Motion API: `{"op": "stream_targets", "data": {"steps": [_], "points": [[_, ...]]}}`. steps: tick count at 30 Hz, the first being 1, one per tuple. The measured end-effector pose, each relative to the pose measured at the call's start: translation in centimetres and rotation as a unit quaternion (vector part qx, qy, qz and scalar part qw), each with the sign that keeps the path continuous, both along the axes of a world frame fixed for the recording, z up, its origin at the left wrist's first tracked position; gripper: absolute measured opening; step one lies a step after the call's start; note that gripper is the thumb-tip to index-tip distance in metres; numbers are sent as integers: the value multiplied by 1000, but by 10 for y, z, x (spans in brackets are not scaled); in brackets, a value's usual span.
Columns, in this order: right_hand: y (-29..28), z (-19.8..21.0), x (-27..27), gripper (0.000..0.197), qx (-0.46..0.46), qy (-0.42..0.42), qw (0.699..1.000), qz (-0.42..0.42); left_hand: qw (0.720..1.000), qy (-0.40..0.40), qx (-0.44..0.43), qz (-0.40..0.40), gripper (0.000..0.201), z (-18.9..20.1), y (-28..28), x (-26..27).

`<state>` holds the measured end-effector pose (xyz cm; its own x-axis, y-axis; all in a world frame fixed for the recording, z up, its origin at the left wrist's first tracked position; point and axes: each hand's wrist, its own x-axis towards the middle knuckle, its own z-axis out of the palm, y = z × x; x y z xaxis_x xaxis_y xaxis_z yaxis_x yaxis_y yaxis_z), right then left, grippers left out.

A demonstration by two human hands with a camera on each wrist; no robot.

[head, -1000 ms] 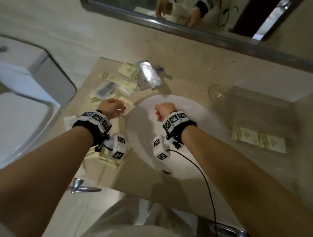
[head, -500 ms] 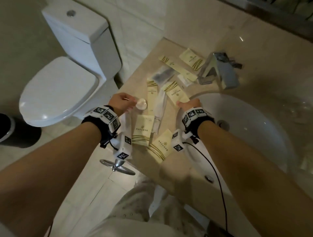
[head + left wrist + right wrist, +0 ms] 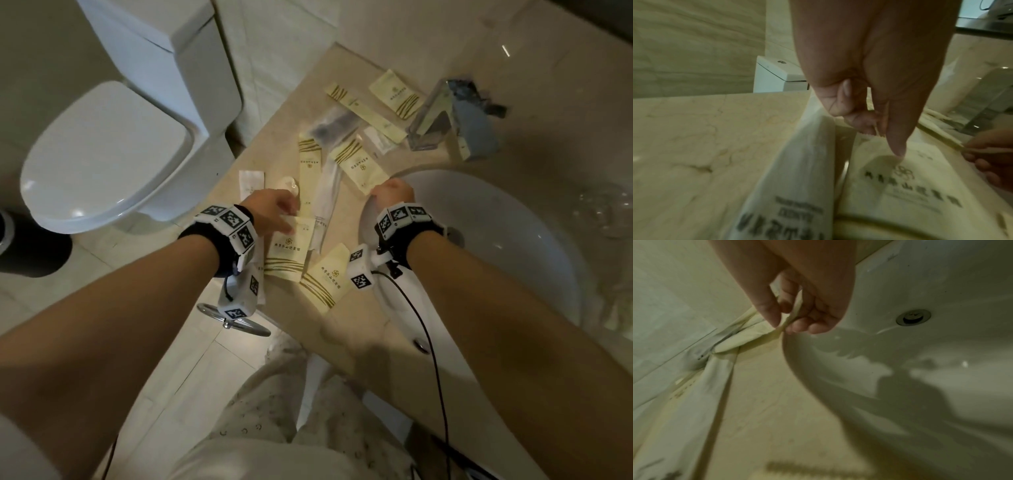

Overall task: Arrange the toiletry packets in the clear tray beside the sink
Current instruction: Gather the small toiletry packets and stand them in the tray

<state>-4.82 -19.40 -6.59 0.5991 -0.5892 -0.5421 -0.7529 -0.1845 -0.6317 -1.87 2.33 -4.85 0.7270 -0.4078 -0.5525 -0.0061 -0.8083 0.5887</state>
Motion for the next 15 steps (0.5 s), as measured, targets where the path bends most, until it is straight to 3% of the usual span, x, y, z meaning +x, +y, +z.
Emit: {"op": "stream_targets", "data": {"steps": [2,6,9,11,15], "points": [[-1,0,-1,3,5,-10,999,-35,1000,-15,6,3,34,-1,-1,-1],[-6,-13,2,54,26,14,997,-69,999,-31,12,-9,22,1,-1,1],[-4,-17,1,72,30,30,997,-61,999,-19,24,-28,26,2,-3,0],[2,-8,-2,64,33,44,998,-37,999,-9,23,-45,31,3,-4,-1],[5,-1,1,27,20,46,999,14,995,-37,33,-86,23,0,-3,-2]]}}
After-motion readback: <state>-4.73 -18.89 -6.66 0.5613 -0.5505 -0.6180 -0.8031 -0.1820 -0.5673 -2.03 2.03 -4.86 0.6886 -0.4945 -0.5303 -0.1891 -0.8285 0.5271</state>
